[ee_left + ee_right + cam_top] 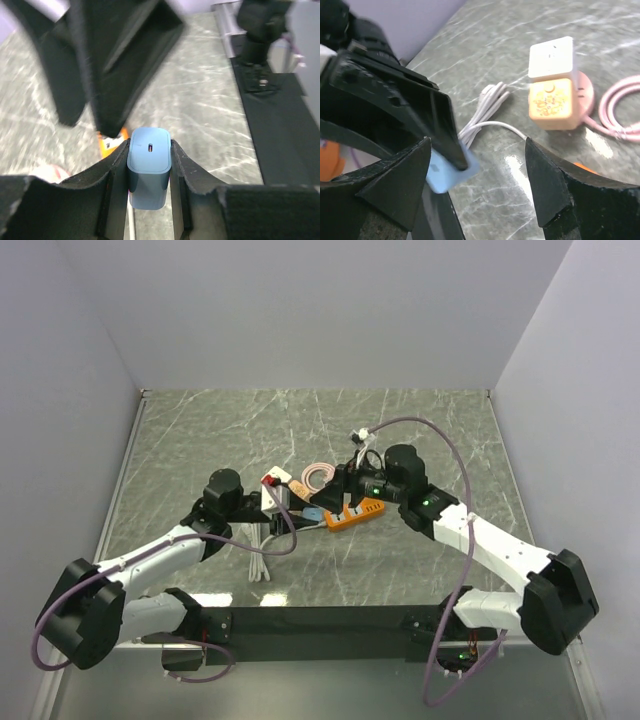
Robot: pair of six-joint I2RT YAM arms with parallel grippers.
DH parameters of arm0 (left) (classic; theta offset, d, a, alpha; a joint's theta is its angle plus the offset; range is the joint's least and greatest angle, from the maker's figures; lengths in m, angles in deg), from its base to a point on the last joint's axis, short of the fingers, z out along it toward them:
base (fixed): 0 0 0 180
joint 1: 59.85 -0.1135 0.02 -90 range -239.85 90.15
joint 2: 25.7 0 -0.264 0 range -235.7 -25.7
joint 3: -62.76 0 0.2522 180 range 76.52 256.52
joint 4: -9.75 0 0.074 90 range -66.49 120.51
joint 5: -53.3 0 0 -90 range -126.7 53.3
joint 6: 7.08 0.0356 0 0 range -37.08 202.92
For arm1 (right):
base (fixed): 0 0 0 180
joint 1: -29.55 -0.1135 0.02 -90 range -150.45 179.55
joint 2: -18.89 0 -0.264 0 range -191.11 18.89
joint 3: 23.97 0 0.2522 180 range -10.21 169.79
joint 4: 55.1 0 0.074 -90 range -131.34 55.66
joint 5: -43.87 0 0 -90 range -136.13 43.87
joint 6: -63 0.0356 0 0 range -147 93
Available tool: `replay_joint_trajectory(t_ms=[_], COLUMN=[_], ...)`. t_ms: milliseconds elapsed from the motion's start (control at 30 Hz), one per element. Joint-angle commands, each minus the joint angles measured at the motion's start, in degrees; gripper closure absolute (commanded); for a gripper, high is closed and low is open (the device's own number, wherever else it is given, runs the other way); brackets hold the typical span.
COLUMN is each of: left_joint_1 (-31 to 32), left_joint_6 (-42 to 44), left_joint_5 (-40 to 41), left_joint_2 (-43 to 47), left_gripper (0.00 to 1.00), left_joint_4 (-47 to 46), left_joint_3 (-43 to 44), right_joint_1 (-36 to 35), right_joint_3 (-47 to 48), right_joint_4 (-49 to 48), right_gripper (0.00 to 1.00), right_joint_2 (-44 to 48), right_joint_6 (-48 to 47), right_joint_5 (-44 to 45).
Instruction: Insert the plug
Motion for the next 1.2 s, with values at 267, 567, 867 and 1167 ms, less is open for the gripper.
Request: replay_joint_trajectory(t_ms=[267,567,867,1167], left_joint_1=[2.14,4.34,6.36,7.24], left_joint_6=[-3.73,-2.85,-2.15,-1.53], left_joint_5=[17.29,22.12,30.28,32.66], left_joint_2=[-0.77,-3.94,-4.55,-1.3], left_gripper=[0.99,0.99,0.99,0.99], left_joint_4=[-5.79,-4.82,-5.35,-7.9], left_joint_3=[1.14,2.54,2.81,0.61], right_joint_1=[-8.3,-11.38,-13.4,-14.02], right_joint_3=[6.2,10.42,13.76,16.75], right_joint_4=[13.55,16.81,22.34,25.42], right_gripper=[0.2,0.21,0.29,0.33], right_joint_2=[-0.98,-4.6,-8.99,-15.58], right_joint_6=[3.37,2.15,1.0,-0.32], right_joint_5=[22.48,24.5,26.61,26.61])
